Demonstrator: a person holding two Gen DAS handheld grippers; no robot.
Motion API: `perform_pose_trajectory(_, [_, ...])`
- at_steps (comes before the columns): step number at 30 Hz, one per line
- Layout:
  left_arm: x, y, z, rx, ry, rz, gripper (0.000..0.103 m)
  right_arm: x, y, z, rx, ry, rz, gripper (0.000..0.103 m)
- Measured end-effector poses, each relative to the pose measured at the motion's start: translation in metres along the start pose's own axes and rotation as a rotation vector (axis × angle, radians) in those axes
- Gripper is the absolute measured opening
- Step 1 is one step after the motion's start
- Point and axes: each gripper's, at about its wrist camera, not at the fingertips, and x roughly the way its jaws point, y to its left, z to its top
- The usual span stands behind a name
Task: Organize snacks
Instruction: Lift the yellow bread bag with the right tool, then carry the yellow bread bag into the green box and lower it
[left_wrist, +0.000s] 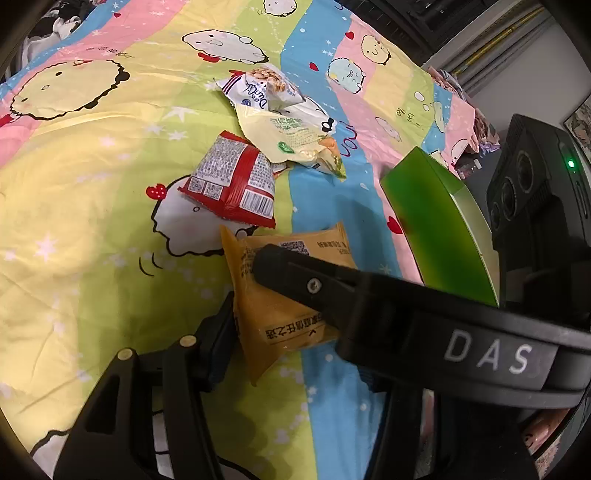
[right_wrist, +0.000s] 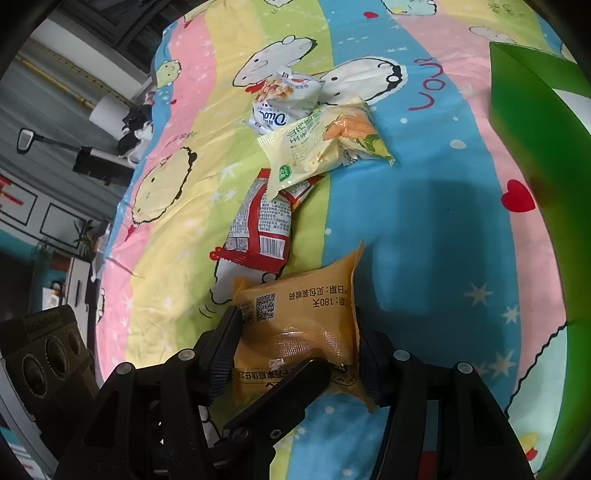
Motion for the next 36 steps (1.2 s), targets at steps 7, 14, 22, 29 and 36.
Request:
perform_pose_trajectory(7, [-0.0006,-0.0002,-0.003,0.006,-0.015,0.003,0.054,0.0002,-0.001,-0.0013,-0.009,-0.01,0.01,0.061])
perform_pose_trajectory(14, [-0.0004,-0.0005,-0.0027,0.004,-0.019,0.005,0.055,-0.0001,-0.0016,-0.002,-0.011,-0.011,0.014,0.061])
perform_pose_trajectory(22, [0.0002,-0.0004,-0.0012,0.006,-0.016,0.007,0.055,-0.0003,-0.0022,-0.0019,-0.009,-0.01,0.016,0.061])
perform_pose_trajectory(29, [-0.0002,-0.0015,-0.003,0.007,-0.044,0.023,0.054,-0.001,-0.0044,-0.0025,0.009,-0.021,0.022,0.061])
perform_pose_trajectory(36, [-0.0022,-0.0023,-0.0032,0.014,-0.059,0.023,0.053,-0.0027,-0.0004,-0.0032,-0.004,-0.027,0.015,0.061])
